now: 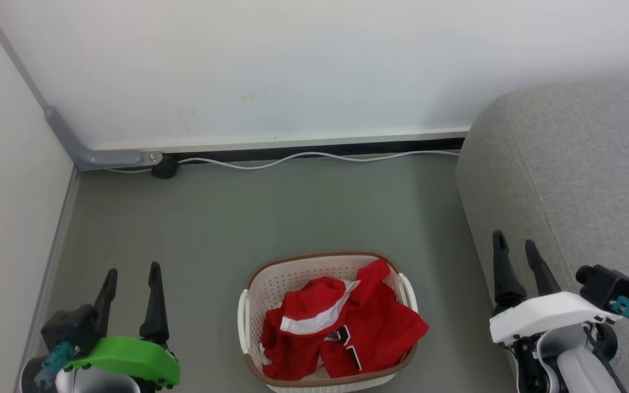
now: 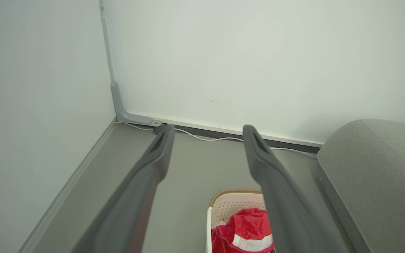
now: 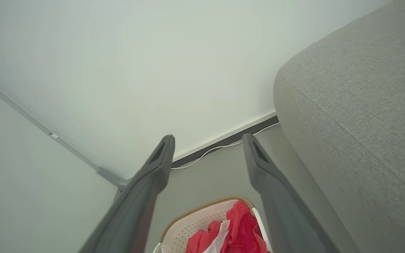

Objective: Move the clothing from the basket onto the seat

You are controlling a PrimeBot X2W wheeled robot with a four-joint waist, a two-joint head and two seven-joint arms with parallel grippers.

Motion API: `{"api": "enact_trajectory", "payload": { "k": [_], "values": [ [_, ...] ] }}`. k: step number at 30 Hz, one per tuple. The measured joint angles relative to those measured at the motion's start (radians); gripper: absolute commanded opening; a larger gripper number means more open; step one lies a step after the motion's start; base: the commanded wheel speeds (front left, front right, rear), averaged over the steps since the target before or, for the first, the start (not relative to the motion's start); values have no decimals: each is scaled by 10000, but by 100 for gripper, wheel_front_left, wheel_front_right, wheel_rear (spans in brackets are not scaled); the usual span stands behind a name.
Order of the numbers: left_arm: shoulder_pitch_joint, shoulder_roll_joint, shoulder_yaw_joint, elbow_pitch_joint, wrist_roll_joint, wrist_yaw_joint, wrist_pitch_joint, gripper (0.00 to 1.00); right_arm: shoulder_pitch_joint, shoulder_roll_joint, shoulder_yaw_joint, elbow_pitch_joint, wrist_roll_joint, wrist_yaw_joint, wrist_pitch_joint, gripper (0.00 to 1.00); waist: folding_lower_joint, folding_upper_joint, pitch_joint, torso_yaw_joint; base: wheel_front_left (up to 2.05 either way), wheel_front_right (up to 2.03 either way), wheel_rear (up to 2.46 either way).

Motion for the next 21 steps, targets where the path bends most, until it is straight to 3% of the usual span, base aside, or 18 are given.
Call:
{"api": "enact_trajectory", "payload": {
  "k": [21],
  "values": [
    [252, 88, -301, -242, 2428, 94, -708, 100, 106, -61, 713, -71, -2512, -489, -656, 100, 0, 0, -75, 33, 0, 0, 0]
  ]
}}
